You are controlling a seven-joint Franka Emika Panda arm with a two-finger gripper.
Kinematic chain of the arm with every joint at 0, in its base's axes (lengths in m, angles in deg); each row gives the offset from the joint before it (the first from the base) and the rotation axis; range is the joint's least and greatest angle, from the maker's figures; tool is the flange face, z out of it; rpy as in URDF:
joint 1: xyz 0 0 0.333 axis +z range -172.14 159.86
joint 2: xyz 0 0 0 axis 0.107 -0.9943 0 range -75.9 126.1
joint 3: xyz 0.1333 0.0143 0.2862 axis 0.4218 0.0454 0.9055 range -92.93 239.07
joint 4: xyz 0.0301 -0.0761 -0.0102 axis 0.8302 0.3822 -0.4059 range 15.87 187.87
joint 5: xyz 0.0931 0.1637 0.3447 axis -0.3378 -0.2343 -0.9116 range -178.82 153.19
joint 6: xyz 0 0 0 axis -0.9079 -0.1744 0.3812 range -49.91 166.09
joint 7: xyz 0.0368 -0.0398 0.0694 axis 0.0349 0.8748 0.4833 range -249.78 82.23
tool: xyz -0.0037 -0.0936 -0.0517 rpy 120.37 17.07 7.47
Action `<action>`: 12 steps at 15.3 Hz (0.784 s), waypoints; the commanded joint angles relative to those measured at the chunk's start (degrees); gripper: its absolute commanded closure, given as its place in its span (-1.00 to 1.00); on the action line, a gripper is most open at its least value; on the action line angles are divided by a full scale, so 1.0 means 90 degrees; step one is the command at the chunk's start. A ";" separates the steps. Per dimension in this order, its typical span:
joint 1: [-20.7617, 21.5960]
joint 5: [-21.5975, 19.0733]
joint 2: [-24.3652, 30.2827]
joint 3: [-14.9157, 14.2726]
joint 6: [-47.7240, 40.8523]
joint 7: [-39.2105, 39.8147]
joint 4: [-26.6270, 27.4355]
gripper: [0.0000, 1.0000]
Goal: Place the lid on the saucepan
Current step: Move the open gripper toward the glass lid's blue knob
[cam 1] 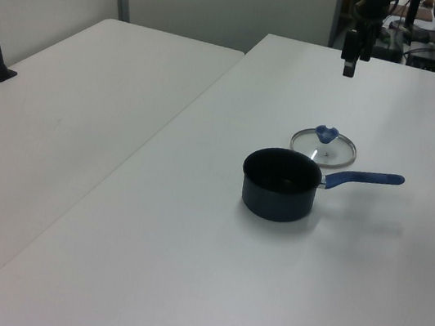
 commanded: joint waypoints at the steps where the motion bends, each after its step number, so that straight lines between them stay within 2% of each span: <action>1: -0.0008 -0.0107 0.0059 -0.0049 -0.0143 0.0174 -0.0022 -1.00; 7: -0.0017 -0.0059 0.0050 -0.0039 -0.0104 0.0193 -0.0012 -1.00; 12: -0.0212 0.0127 -0.0214 -0.0039 0.0062 0.0358 0.0017 -1.00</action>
